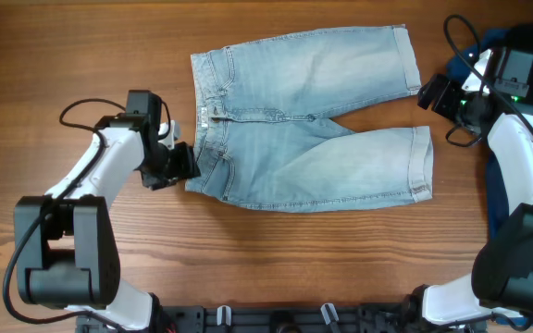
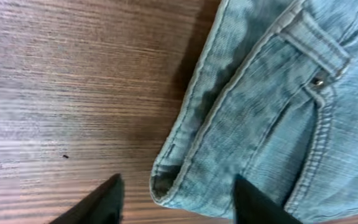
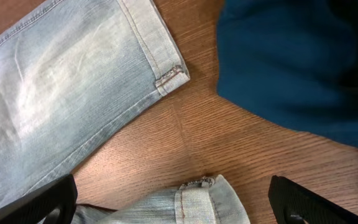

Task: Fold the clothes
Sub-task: 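Reach the left gripper to the shorts' waistband and grasp it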

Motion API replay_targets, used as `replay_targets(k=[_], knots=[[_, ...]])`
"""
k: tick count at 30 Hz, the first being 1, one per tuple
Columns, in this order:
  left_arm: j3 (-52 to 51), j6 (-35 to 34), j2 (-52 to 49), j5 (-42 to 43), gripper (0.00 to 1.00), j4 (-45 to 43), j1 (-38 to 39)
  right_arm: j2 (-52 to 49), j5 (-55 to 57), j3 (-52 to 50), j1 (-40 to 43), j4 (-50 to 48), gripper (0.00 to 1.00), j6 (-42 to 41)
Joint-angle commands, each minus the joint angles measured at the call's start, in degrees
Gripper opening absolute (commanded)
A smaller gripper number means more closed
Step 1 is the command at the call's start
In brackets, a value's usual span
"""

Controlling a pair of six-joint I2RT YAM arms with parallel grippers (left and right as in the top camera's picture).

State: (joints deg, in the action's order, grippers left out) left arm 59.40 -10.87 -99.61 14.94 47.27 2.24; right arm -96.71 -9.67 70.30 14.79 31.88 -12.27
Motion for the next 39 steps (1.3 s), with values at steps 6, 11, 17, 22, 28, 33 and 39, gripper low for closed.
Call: replay_targets(k=[6, 11, 17, 22, 28, 33, 39], knots=[[-3.2, 0.2, -0.7, 1.6, 0.49, -3.1, 0.2, -0.5, -0.7, 1.0, 0.2, -0.2, 1.0, 0.1], [-3.1, 0.2, -0.7, 4.6, 0.35, -3.1, 0.3, -0.5, -0.7, 1.0, 0.2, -0.1, 0.99, 0.1], [-3.1, 0.2, -0.7, 4.5, 0.04, -3.2, -0.1, -0.5, -0.7, 1.0, 0.2, -0.2, 1.0, 0.1], [-2.7, -4.7, 1.2, -4.3, 0.04, -1.2, -4.1, -0.5, -0.7, 1.0, 0.2, -0.2, 1.0, 0.1], [-2.7, -8.0, 1.5, -11.8, 0.04, -0.5, -7.3, -0.5, -0.7, 1.0, 0.2, -0.1, 1.0, 0.1], [-1.3, -8.0, 3.4, -3.1, 0.36, -1.4, -7.2, -0.5, -0.7, 1.0, 0.2, -0.1, 1.0, 0.1], [5.2, -8.1, 11.7, 9.3, 0.99, -4.3, -6.1, -0.5, -0.7, 1.0, 0.2, -0.1, 0.99, 0.1]])
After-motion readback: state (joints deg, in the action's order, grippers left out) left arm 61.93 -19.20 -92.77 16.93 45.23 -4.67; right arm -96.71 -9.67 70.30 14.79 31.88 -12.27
